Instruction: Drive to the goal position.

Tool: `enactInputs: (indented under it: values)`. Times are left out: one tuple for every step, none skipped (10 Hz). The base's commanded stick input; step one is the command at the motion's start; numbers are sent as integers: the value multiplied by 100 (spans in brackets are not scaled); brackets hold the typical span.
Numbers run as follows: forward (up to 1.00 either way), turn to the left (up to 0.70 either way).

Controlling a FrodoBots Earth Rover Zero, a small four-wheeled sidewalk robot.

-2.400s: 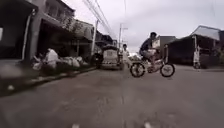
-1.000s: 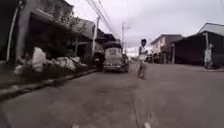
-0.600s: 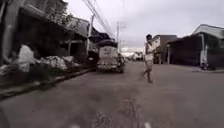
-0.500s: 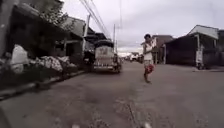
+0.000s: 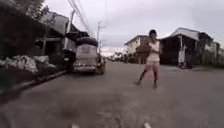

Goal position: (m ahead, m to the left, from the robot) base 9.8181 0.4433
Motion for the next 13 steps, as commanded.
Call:
enactInputs:
  values:
    - [70, 0]
    - [70, 0]
    - [70, 0]
    - [70, 0]
    - [70, -14]
    - [70, -30]
    - [70, -18]
    - [70, -6]
    - [70, 0]
    - [70, 0]
    - [70, 0]
    - [70, 0]
    - [70, 0]
